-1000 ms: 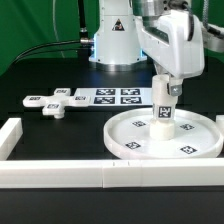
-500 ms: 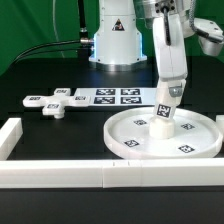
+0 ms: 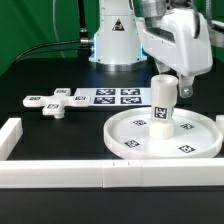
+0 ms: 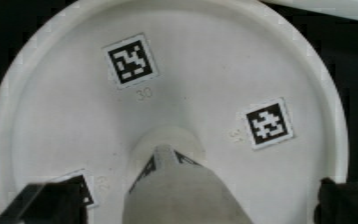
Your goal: Assemble round table
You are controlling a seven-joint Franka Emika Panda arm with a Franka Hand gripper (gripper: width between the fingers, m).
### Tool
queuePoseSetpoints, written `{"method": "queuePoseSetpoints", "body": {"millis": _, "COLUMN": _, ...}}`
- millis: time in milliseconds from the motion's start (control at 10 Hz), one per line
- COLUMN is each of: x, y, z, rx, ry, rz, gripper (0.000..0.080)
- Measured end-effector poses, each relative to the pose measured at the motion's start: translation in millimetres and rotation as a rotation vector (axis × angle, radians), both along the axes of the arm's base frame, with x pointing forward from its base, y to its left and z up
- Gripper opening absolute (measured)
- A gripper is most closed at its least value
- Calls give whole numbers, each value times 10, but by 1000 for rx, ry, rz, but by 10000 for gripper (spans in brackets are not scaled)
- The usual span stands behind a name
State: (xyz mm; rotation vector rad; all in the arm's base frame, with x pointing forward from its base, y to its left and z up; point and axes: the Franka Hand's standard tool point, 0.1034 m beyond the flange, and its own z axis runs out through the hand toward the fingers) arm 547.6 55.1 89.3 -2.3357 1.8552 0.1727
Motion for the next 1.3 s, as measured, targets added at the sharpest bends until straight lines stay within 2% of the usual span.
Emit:
{"method": "queuePoseSetpoints", "body": {"millis": 300, "x": -2, "y": 0, "z": -4, "rx": -1, "ry": -41, "rz": 213, "gripper": 649}}
{"method": "queuePoseSetpoints", "body": {"millis": 700, "x": 35, "y": -61, "z": 29, "rx": -14, "ry": -117, "rz": 641, "gripper": 649}}
{"method": "queuePoseSetpoints", "body": {"millis": 1000, "x": 32, "y": -64, "z": 20, "rx": -14, "ry": -153, "rz": 839, "gripper": 649}}
{"method": "queuePoseSetpoints", "body": {"millis": 1300, "x": 59, "y": -22, "z": 24, "rx": -60, "ry": -182, "rz": 1192, "gripper": 649}}
